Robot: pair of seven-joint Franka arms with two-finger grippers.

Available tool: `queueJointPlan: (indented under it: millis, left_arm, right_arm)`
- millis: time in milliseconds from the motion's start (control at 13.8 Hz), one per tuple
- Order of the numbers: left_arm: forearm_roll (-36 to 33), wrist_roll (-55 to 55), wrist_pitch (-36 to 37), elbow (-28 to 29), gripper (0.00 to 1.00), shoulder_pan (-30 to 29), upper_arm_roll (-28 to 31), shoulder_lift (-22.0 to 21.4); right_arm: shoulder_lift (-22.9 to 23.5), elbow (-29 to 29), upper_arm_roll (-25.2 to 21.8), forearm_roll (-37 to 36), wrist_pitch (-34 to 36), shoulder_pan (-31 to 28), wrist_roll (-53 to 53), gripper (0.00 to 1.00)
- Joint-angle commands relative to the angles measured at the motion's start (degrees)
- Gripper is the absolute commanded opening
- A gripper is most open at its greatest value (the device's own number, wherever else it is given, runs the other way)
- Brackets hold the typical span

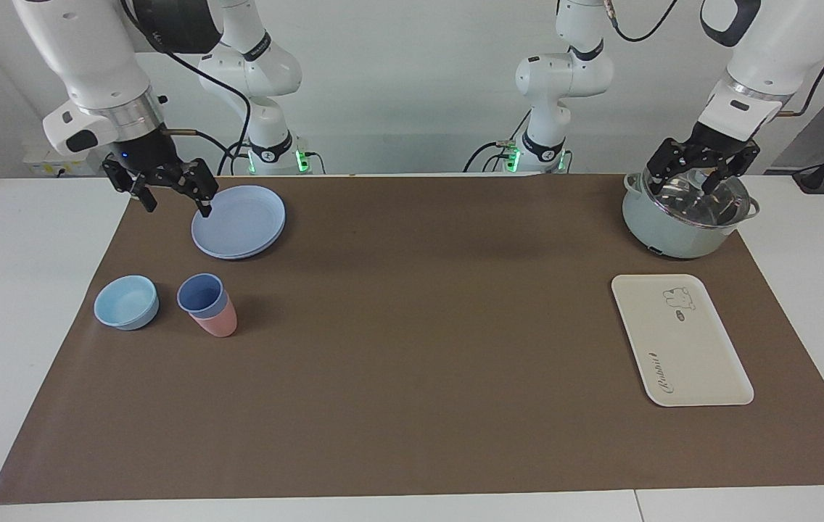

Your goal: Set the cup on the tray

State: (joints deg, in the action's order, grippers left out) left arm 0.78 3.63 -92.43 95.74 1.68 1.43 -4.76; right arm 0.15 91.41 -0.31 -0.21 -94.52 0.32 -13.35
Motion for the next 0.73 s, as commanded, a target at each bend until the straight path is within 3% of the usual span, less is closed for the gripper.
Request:
queueJointPlan:
  millis: [0,218,655]
  left_arm:
    - [-0.3,0.5,-0.6,2.1,1.0,-0.4,-0.1,-1.8]
    - [-0.2,0.5,-0.6,2.1,1.0,-0.4,-0.1,-1.8]
    - [-0.3,0.5,-0.6,2.1,1.0,-0.4,-0.1,-1.8]
  right_arm:
    - [2.5,-0.6,0.0,3.4,-1.2,-4.4,-7.1,0.95]
    - [5.4,-0.8,0.0,4.6,-5.3,-7.4,-18.5,0.95]
    - [17.2,-5.1,-0.1,12.5,-6.3,-12.7,-31.9,0.95]
